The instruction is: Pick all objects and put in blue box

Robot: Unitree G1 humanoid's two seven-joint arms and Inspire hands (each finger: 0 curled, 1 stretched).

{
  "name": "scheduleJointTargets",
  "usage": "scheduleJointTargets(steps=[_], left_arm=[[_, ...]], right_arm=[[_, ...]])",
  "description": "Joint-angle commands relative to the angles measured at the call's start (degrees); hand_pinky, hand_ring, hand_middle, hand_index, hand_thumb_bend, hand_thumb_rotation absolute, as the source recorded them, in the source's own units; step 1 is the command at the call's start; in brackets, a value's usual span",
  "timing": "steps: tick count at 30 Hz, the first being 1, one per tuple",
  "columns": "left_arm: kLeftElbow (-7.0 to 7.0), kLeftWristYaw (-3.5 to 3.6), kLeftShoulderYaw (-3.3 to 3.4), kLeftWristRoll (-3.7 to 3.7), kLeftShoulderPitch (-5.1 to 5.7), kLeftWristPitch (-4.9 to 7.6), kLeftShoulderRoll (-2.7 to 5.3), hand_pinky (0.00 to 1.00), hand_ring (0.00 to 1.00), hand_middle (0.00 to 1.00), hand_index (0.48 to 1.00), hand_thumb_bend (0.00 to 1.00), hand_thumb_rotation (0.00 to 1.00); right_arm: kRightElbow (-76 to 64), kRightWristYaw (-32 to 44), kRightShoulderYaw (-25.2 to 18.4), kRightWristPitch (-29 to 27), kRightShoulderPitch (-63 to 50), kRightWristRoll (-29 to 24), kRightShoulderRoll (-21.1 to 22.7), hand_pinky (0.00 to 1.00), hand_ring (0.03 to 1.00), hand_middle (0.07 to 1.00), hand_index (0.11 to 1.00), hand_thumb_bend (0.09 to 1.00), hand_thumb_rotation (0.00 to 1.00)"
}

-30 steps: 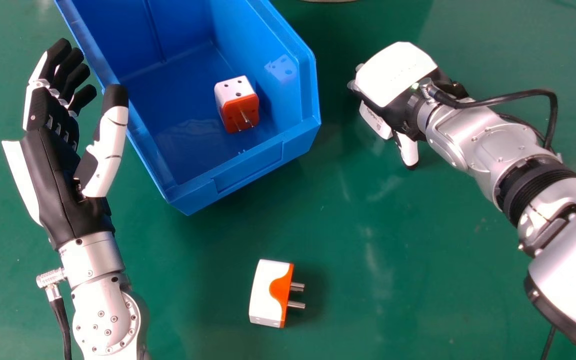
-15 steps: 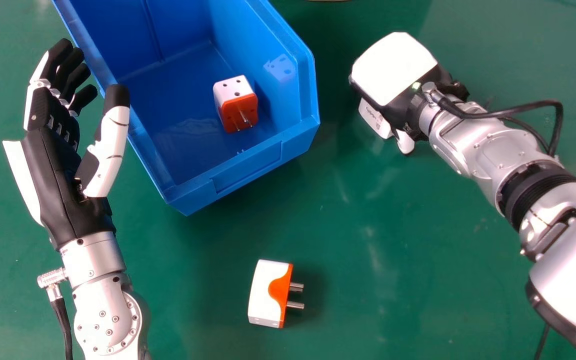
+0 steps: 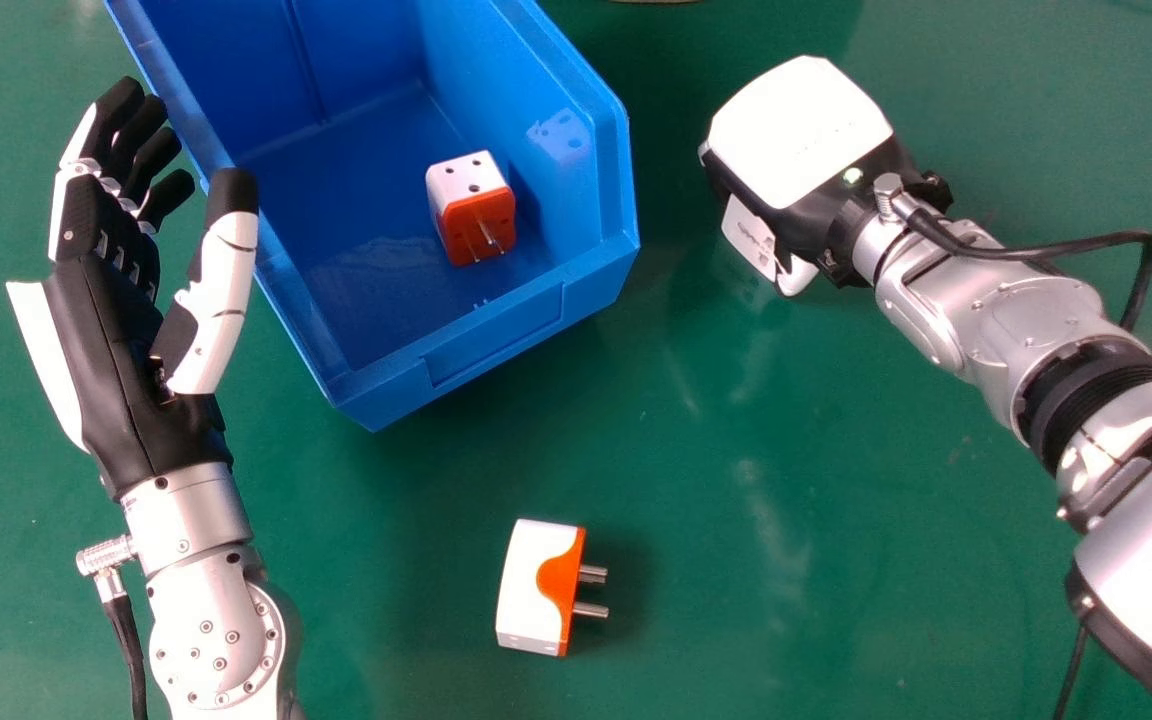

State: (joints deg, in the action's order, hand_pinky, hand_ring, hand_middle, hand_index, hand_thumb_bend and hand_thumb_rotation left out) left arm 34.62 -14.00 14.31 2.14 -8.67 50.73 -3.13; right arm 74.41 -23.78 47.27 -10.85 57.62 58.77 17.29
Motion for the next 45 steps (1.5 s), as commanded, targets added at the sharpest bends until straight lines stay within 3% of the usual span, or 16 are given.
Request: scheduleJointTargets(steps=[1,4,8,12,14,23,29,32,38,45], left_arm=[[-0.40,-0.11,-0.30,0.21,-0.78,1.00,0.04,0.78,0.81,0.83,0.806,0.66,0.46],[-0.50,0.11,-0.45,0.13,-0.79,0.91,0.09,0.78,0.81,0.83,0.806,0.67,0.46],[-0.61,-0.01,-0.58,0.56,-0.77,1.05,-0.02,0.78,0.81,0.83,0.808,0.66,0.46],[-0.28,0.17,-0.54,0.24,-0.91,1.14,-0.10,0.78,0.81,0.83,0.811,0.66,0.46],[0.00,-0.08,-0.48,0.61,-0.96,1.25,-0.24,0.78,0.81,0.83,0.812,0.66,0.46],[-0.17,0.19,-0.48,0.30,-0.91,1.21,-0.27,0.79,0.81,0.83,0.811,0.65,0.46],[-0.25,0.15,-0.51,0.53,-0.69,1.26,-0.38,0.79,0.81,0.83,0.812,0.65,0.46],[-0.59,0.43,-0.63,0.27,-0.38,1.30,-0.29,0.79,0.81,0.83,0.812,0.65,0.46],[-0.62,0.17,-0.46,0.73,-0.02,1.47,-0.61,0.79,0.81,0.83,0.811,0.65,0.46],[-0.76,0.33,-0.46,0.23,0.11,1.15,-0.38,0.79,0.81,0.83,0.809,0.66,0.46]], right_arm=[[0.02,-1.49,-0.78,-0.78,0.75,-0.97,1.36,0.40,0.470,0.551,0.545,0.546,0.00],[-0.02,-1.73,-0.91,-1.38,0.80,-0.86,1.56,0.39,0.459,0.541,0.539,0.540,0.00],[-0.09,-2.11,-1.27,-2.02,0.66,-1.07,1.84,0.36,0.462,0.538,0.533,0.524,0.00],[0.02,-1.67,-1.24,-1.69,0.72,-0.97,1.91,0.35,0.465,0.533,0.529,0.513,0.00],[0.01,-1.47,-1.50,-1.98,0.73,-1.26,1.97,0.34,0.466,0.533,0.527,0.510,0.00],[-0.98,-3.75,-3.75,-3.63,0.53,-2.79,2.07,0.33,0.470,0.536,0.516,0.501,0.00],[-1.84,-4.77,-4.84,-4.50,0.15,-3.75,2.02,0.33,0.471,0.529,0.519,0.498,0.00],[-2.79,-5.38,-6.34,-4.97,-0.34,-4.86,2.14,0.33,0.472,0.529,0.517,0.497,0.00],[-6.28,-8.91,-10.01,-5.84,-2.22,-7.88,2.58,0.33,0.472,0.524,0.520,0.496,0.00],[-11.52,-8.59,-12.99,-7.28,-4.61,-9.90,3.92,0.34,0.475,0.511,0.512,0.497,0.00]])
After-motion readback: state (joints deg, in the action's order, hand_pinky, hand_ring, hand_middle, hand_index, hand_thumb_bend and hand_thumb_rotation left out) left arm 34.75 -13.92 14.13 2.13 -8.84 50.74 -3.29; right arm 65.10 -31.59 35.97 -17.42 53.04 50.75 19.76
